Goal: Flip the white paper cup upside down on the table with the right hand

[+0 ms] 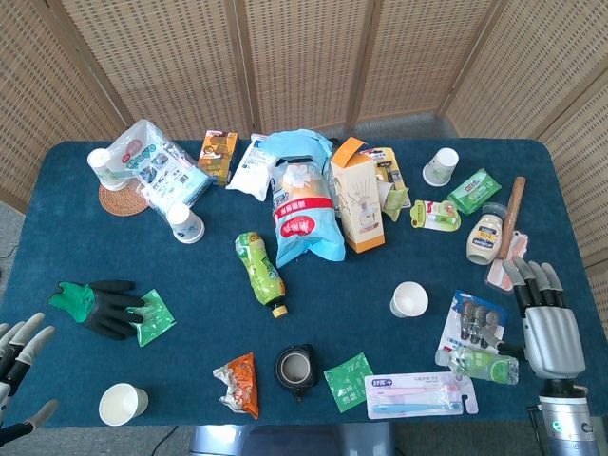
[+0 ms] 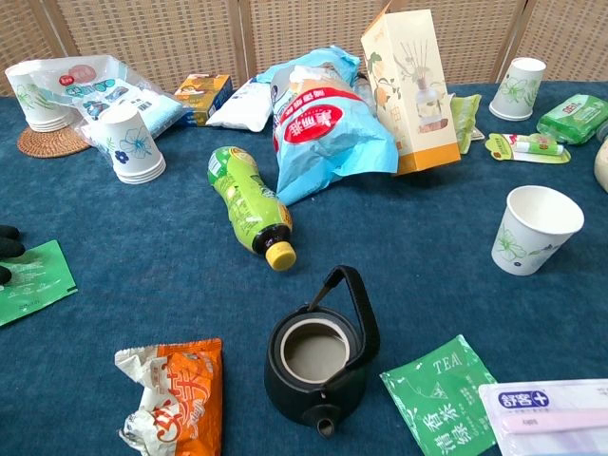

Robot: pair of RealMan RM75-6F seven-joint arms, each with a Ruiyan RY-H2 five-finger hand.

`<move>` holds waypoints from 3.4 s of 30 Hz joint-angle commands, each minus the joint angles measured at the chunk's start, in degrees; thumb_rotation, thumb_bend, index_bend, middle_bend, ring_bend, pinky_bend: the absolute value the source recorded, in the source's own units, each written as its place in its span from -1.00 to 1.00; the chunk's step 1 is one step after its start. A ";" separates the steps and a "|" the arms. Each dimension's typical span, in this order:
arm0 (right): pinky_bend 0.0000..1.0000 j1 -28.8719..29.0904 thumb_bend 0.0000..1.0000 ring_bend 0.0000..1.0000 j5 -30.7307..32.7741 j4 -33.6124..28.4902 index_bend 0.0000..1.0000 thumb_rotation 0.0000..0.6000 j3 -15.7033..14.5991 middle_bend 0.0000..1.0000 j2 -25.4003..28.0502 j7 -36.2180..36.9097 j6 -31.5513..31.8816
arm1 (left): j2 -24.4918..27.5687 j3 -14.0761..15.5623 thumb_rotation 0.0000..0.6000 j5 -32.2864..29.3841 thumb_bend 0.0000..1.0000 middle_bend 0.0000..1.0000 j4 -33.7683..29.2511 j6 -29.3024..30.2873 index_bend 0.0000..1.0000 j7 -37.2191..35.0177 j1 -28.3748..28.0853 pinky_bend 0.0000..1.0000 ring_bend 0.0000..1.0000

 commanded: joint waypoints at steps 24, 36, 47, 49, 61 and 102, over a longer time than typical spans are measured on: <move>-1.00 9.68 -1.00 -1.00 4.86 0.20 -1.00 0.81 -0.76 -1.00 0.44 8.63 -22.35 | 0.52 0.36 1.00 0.72 -0.46 -1.00 0.17 -0.11 -1.00 -1.01 -0.01 -1.00 -1.00; -1.00 15.37 -1.00 -1.00 12.99 3.17 -1.00 0.81 1.98 -1.00 -5.11 -1.32 -28.59 | 0.92 0.19 1.00 0.09 -0.46 -1.00 0.18 0.08 -1.00 -2.16 -0.12 -1.00 -1.00; -1.00 17.37 -1.00 -1.00 16.74 4.44 -0.94 0.91 2.59 -1.00 -6.91 -2.60 -30.53 | 0.95 0.23 1.00 0.08 -0.46 -1.00 0.02 -0.34 -1.00 -2.18 -0.25 -1.00 -1.00; -1.00 17.68 -1.00 -1.00 17.15 4.95 -0.88 0.99 2.76 -1.00 -7.34 -2.50 -30.64 | 0.93 0.28 1.00 0.15 -0.46 -1.00 -0.01 -0.37 -1.00 -2.08 -0.21 -1.00 -1.00; -1.00 18.80 -0.91 -1.00 17.66 7.16 -0.50 1.00 2.50 -1.00 -8.97 -0.30 -31.88 | 0.79 0.21 1.00 -0.09 -0.46 -1.00 -0.27 -0.75 -1.00 -1.65 -0.26 -1.00 -1.00; -1.00 17.52 -0.69 -1.00 11.14 9.32 -0.20 1.00 -0.47 -1.00 -18.45 -37.68 -15.54 | 0.96 0.39 1.00 0.13 -0.46 -1.00 -0.18 -0.58 -1.00 -2.08 -0.15 -1.00 -1.00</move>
